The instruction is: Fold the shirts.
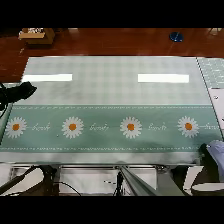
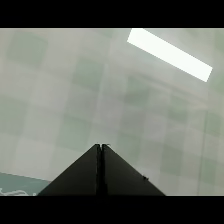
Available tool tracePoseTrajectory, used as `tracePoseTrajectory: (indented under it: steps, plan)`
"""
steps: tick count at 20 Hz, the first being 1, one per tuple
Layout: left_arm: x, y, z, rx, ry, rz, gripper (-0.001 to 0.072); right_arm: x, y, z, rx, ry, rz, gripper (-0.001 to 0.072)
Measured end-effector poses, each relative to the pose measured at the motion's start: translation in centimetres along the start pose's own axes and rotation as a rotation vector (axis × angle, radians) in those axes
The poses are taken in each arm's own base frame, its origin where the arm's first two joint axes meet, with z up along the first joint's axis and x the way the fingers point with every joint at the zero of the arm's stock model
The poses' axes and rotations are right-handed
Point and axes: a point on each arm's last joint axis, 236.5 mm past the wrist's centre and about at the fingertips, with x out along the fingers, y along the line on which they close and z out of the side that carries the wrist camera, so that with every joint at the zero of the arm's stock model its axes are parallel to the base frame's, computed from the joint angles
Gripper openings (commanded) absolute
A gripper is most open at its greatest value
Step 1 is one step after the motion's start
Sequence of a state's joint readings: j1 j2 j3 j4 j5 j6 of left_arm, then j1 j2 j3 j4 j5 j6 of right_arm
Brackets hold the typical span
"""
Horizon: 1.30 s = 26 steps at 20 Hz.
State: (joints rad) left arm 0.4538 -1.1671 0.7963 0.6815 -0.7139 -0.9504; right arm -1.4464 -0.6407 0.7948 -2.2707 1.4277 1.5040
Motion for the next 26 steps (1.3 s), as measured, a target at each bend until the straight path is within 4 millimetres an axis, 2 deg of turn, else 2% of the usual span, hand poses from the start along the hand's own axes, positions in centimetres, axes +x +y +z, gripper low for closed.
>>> tracePoseTrajectory:
  steps: [1, 2, 3, 4, 6, 8, 9, 10, 11, 12, 13, 14, 15, 16, 18, 20, 22, 26]
  plan:
    - [0.0, -0.2, 0.0, 0.003, 0.003, -0.005, 0.0022, -0.8, 0.6, 1.8, 0.003, -0.075, 0.034, 0.0477]
    - [-0.1, -0.5, 0.0, 0.008, 0.009, -0.015, 0.0095, -2.2, 1.5, 4.4, -0.003, -0.179, 0.080, 0.0446]
    - [-0.2, -1.1, 0.4, 0.020, 0.008, -0.025, 0.0288, -4.1, 2.6, 7.1, -0.009, -0.297, 0.133, 0.0446]
    - [-0.3, -1.9, 0.9, 0.036, 0.004, -0.040, 0.0440, -7.0, 4.4, 10.4, -0.025, -0.444, 0.215, 0.0447]
    - [-0.5, -4.9, 2.5, 0.101, -0.015, -0.089, 0.0461, -14.4, 9.0, 15.3, -0.097, -0.698, 0.405, 0.0447]
    - [-0.7, -9.1, 3.6, 0.220, -0.025, -0.150, 0.0461, -21.7, 15.5, 17.0, -0.219, -0.841, 0.626, 0.0451]
    - [-0.8, -11.7, 4.1, 0.289, -0.033, -0.183, 0.0461, -24.9, 19.0, 16.6, -0.292, -0.869, 0.731, 0.0463]
    - [-0.8, -13.9, 4.1, 0.353, -0.025, -0.203, 0.0461, -27.8, 23.0, 15.4, -0.373, -0.870, 0.840, 0.0494]
    - [-0.6, -16.0, 3.9, 0.399, -0.010, -0.215, 0.0461, -29.9, 26.6, 13.4, -0.462, -0.842, 0.922, 0.0495]
    - [-0.3, -17.6, 3.3, 0.430, 0.019, -0.217, 0.0464, -31.7, 30.3, 10.8, -0.567, -0.804, 0.988, 0.0544]
    - [0.1, -18.8, 2.3, 0.459, 0.067, -0.210, 0.0515, -32.6, 33.2, 8.0, -0.670, -0.758, 1.023, 0.0601]
    - [0.6, -19.7, 1.0, 0.481, 0.128, -0.200, 0.0580, -33.1, 35.7, 4.9, -0.781, -0.710, 1.032, 0.0601]
    - [1.1, -20.3, -0.5, 0.497, 0.194, -0.187, 0.0615, -33.3, 37.5, 2.2, -0.872, -0.666, 1.029, 0.0601]
    - [1.5, -20.5, -2.0, 0.516, 0.263, -0.169, 0.0615, -33.2, 39.0, -0.6, -0.963, -0.622, 1.015, 0.0601]
    - [1.9, -20.6, -5.1, 0.565, 0.397, -0.126, 0.0615, -33.0, 40.7, -5.0, -1.104, -0.566, 0.983, 0.0601]
    - [2.0, -20.3, -7.1, 0.619, 0.480, -0.075, 0.0611, -32.9, 41.4, -8.1, -1.199, -0.541, 0.958, 0.0598]
    - [2.0, -19.9, -8.2, 0.667, 0.522, -0.025, 0.0610, -32.8, 41.6, -9.9, -1.255, -0.527, 0.940, 0.0598]
    - [1.9, -19.3, -8.9, 0.713, 0.553, 0.032, 0.0609, -32.7, 41.7, -11.4, -1.299, -0.511, 0.926, 0.0597]
